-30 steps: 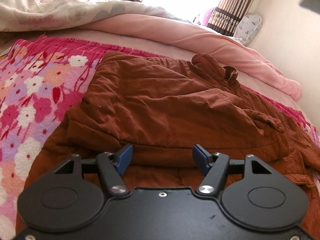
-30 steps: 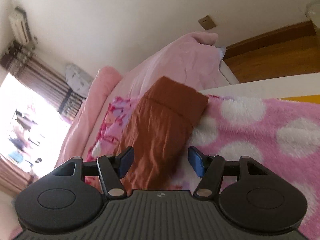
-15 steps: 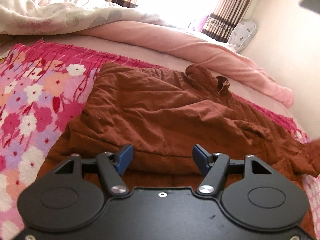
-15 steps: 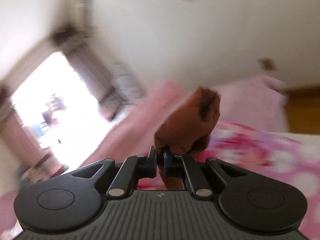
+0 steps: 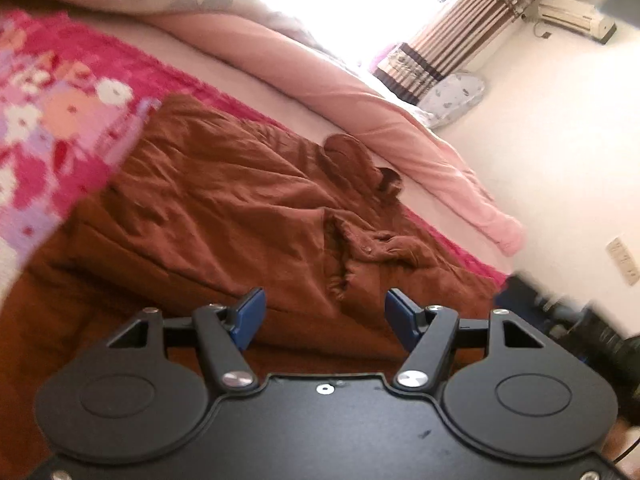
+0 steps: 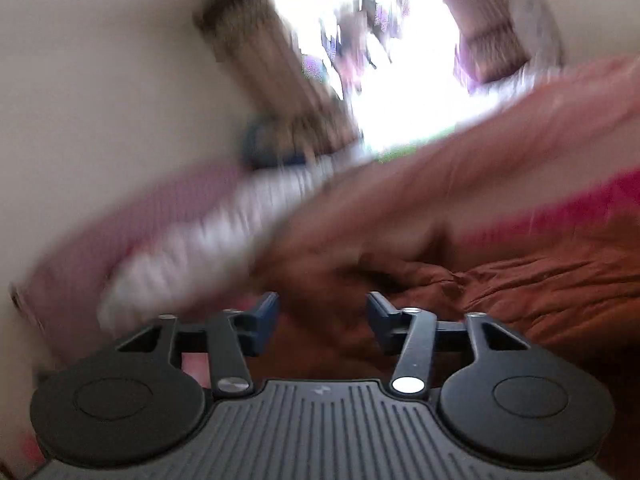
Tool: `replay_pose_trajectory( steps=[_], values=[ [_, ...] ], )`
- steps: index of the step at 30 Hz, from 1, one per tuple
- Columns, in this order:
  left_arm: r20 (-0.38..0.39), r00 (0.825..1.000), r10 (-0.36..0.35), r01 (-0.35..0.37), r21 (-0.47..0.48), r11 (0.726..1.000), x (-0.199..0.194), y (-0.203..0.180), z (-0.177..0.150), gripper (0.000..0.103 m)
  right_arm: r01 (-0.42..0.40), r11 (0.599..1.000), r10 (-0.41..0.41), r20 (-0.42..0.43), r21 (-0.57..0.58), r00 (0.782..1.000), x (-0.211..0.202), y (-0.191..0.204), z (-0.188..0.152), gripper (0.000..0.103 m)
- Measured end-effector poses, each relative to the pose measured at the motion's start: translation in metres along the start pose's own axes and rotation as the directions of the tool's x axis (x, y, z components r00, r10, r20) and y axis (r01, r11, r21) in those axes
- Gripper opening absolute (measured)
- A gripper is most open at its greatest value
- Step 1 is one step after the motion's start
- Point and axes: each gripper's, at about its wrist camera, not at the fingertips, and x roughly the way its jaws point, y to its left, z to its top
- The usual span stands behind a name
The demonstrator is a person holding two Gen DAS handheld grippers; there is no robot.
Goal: Fold large clothes
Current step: 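Fold the held sleeve across the jacket body with the right gripper, release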
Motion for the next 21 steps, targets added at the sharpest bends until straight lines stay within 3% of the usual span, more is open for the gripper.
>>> replay_pose_trajectory(
  steps=[3, 6, 12, 17, 19, 20, 21],
  values=[
    [-0.017, 0.999, -0.043, 0.043, -0.013, 0.999, 0.013, -0.008, 0.000, 0.067, -0.020, 0.997, 0.020, -0.004, 0.070, 1.000, -0.017, -0.021, -0.005, 0.060],
    [-0.042, 0.997, -0.072, 0.071, -0.033, 0.997, 0.034, -0.018, 0.001, 0.067, 0.012, 0.975, -0.018, 0.028, 0.222, 0.999, -0.056, -0.065, -0.003, 0.061],
    [-0.085, 0.996, -0.037, 0.033, -0.047, 0.998, 0.083, -0.035, 0.004, 0.063, 0.074, 0.851, -0.122, 0.060, 0.520, 0.991, -0.126, -0.158, -0.027, 0.062],
    [-0.079, 0.997, -0.007, 0.002, -0.065, 0.998, 0.102, -0.039, 0.007, 0.057, 0.025, 0.764, -0.073, 0.048, 0.645, 0.996, -0.118, -0.190, -0.052, 0.062],
    [-0.064, 0.998, -0.009, 0.005, -0.054, 0.999, 0.102, -0.044, 0.007, 0.035, 0.024, 0.733, -0.074, 0.045, 0.680, 0.996, -0.103, -0.198, -0.055, 0.062],
    [-0.060, 0.998, -0.003, 0.000, -0.038, 0.999, 0.101, -0.045, 0.006, 0.013, 0.023, 0.722, -0.079, 0.049, 0.691, 0.996, -0.095, -0.200, -0.053, 0.062],
    [-0.057, 0.998, 0.002, -0.003, -0.022, 1.000, 0.099, -0.048, 0.007, 0.013, 0.025, 0.711, -0.089, 0.054, 0.703, 0.995, -0.089, -0.204, -0.053, 0.062]
  ],
)
